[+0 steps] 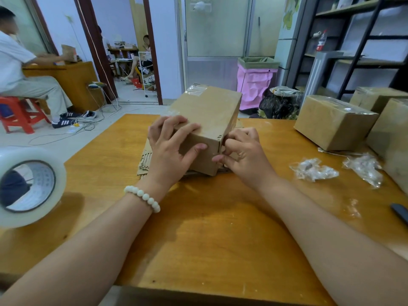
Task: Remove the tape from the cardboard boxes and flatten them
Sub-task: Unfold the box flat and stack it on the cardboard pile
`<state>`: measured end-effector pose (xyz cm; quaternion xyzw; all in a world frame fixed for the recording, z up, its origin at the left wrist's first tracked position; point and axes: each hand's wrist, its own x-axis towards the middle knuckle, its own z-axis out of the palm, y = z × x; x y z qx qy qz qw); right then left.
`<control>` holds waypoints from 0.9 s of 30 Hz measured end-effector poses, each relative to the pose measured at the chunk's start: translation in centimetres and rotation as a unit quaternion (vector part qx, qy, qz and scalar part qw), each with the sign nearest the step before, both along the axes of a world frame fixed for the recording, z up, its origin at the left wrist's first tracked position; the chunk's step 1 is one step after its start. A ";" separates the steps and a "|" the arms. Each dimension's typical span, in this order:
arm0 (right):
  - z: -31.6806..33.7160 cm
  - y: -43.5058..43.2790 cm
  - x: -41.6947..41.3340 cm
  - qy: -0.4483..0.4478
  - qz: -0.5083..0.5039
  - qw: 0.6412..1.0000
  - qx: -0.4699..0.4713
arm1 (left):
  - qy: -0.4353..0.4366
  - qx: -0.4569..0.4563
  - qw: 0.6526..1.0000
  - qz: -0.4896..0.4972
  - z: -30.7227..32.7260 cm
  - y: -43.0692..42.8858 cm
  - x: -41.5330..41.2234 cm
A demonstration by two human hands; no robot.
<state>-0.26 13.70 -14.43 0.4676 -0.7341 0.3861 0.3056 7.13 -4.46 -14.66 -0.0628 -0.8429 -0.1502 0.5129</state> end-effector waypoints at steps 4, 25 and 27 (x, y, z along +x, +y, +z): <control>1.2 1.1 0.5 -0.097 0.014 0.993 0.065 | -0.008 0.016 1.000 -0.001 0.0 -0.1 0.0; 0.7 1.5 0.9 0.073 0.001 0.997 -0.013 | -0.013 0.039 0.999 0.015 -0.1 0.2 0.1; 0.4 1.2 0.6 0.103 -0.019 0.994 -0.007 | -0.013 0.040 0.999 0.015 -0.2 0.1 0.1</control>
